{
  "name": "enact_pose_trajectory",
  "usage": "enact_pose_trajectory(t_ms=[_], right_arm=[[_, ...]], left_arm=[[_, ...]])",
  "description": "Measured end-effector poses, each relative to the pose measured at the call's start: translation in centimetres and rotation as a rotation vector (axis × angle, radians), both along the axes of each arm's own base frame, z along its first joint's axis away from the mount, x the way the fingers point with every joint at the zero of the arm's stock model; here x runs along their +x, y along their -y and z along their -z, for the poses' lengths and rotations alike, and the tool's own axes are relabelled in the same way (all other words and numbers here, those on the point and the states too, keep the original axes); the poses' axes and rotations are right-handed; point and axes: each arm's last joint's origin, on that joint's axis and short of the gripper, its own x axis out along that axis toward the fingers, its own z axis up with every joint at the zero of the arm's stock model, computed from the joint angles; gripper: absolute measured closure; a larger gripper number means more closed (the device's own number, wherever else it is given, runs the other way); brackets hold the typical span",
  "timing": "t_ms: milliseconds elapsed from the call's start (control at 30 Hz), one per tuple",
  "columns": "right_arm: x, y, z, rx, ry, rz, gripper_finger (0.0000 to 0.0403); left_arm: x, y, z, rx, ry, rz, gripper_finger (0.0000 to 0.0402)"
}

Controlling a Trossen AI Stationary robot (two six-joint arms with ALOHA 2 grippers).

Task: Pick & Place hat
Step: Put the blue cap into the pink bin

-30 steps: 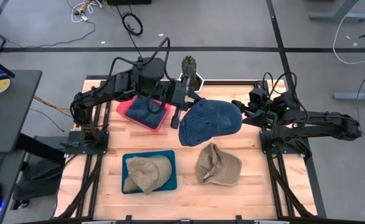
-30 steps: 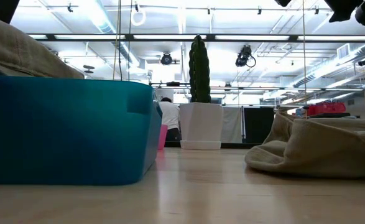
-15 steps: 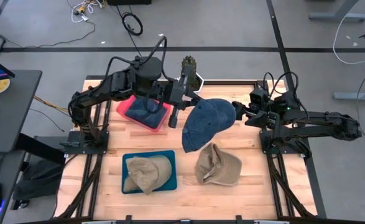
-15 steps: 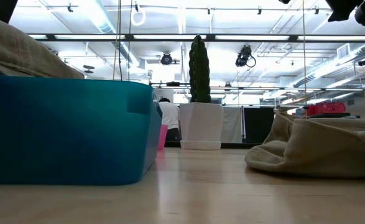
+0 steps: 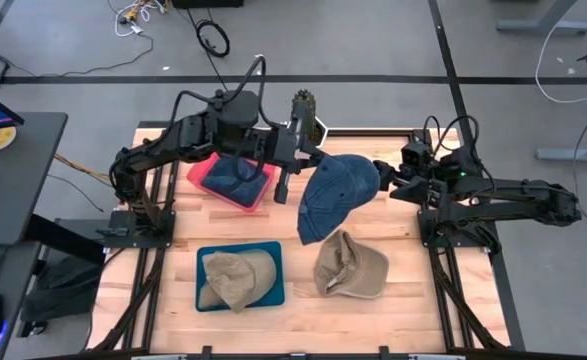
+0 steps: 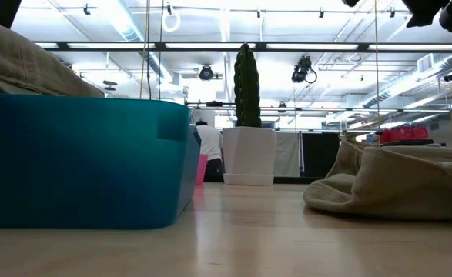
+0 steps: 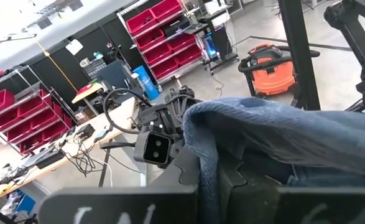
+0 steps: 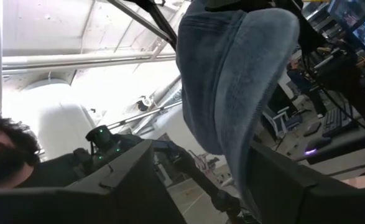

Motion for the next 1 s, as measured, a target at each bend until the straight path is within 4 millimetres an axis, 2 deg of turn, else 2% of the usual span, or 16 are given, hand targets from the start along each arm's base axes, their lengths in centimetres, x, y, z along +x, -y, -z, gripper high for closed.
enact_pose_trajectory(t_ms=[400,733,833,1000], right_arm=[[0.87,0.26,0.57,0.011,-0.032,0.018,0.0245],[0.87,0.25,0.55,-0.019,-0.013,0.027,0.0386],[0.85,0.23,0.54,-0.024,-0.010,0.026,0.0389],[0.88,0.23,0.58,-0.021,-0.016,0.025,0.0394]], left_arm=[[0.00,0.00,-0.02,-0.002,0.002,0.000,0.0393],[0.00,0.00,0.07,-0.026,-0.011,-0.002,0.0393],[0.00,0.00,0.07,-0.066,-0.016,-0.005,0.0385],[0.01,-0.04,-0.02,-0.154,-0.018,-0.023,0.0349]])
